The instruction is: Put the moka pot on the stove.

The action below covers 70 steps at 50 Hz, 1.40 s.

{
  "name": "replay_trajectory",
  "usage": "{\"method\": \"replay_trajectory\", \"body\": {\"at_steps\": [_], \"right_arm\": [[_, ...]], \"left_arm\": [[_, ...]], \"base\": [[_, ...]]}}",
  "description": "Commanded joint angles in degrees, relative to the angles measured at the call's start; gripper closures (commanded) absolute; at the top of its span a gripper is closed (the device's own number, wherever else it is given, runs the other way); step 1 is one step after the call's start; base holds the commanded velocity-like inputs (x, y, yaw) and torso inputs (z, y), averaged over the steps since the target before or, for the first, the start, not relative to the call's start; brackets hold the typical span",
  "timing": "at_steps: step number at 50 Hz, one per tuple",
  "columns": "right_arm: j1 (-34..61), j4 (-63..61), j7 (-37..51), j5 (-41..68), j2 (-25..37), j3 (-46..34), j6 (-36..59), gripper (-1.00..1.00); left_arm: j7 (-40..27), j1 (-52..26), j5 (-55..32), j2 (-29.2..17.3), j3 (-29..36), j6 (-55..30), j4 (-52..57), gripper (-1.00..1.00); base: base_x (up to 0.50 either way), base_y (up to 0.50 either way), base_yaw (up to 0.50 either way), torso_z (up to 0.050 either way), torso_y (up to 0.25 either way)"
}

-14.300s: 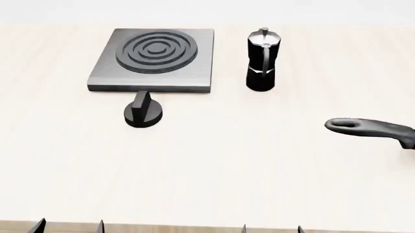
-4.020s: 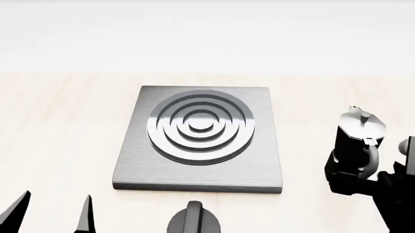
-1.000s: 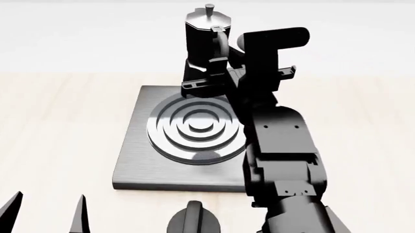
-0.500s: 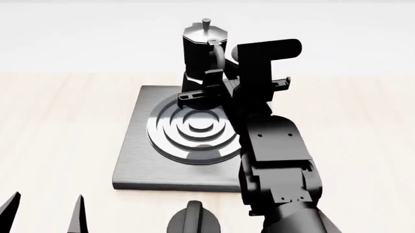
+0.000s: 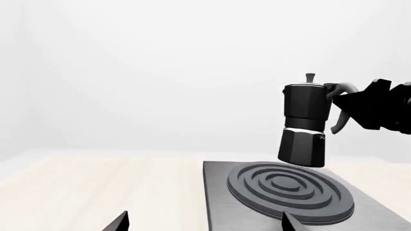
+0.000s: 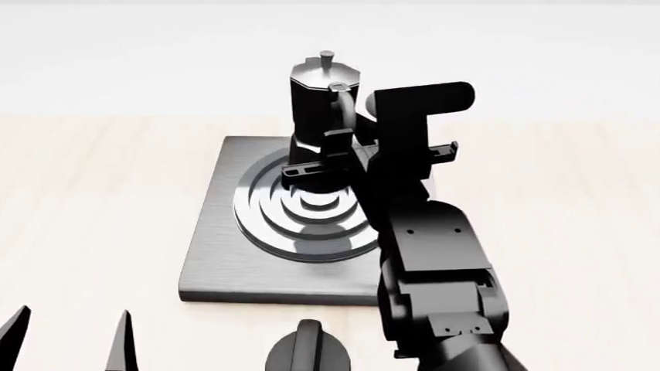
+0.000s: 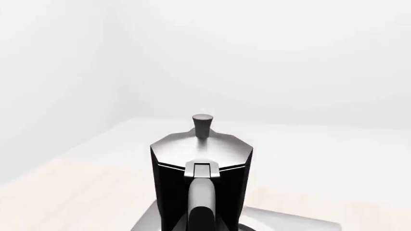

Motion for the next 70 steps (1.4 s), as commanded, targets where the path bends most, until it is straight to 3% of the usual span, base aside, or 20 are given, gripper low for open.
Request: {"method": "replay_trajectory", "body": {"at_steps": [1,37,70], "right_arm": [[-0.3,0.0,0.2,1.3,-0.1,-0.4,-0.5,1.00],[-2.7,0.0,0.0,-1.4,-0.1,3.5,0.4,1.00],[-3.8,0.0,0.5,0.8,-0.1,0.8,1.0,1.00]], "left_arm": [[-0.1,0.1,-0.1,-0.2,0.0,0.1,0.1,-1.00],[-0.5,0.0,-0.4,-0.6,0.2,0.2,0.3,-1.00],[-0.6,-0.4,-0.8,-0.9,0.4,0.3,-0.1,-1.00]], "base": [[0.00,0.00,0.00,0.000,0.010],[0.00,0.00,0.00,0.000,0.001],[0.00,0.00,0.00,0.000,0.001]]}}
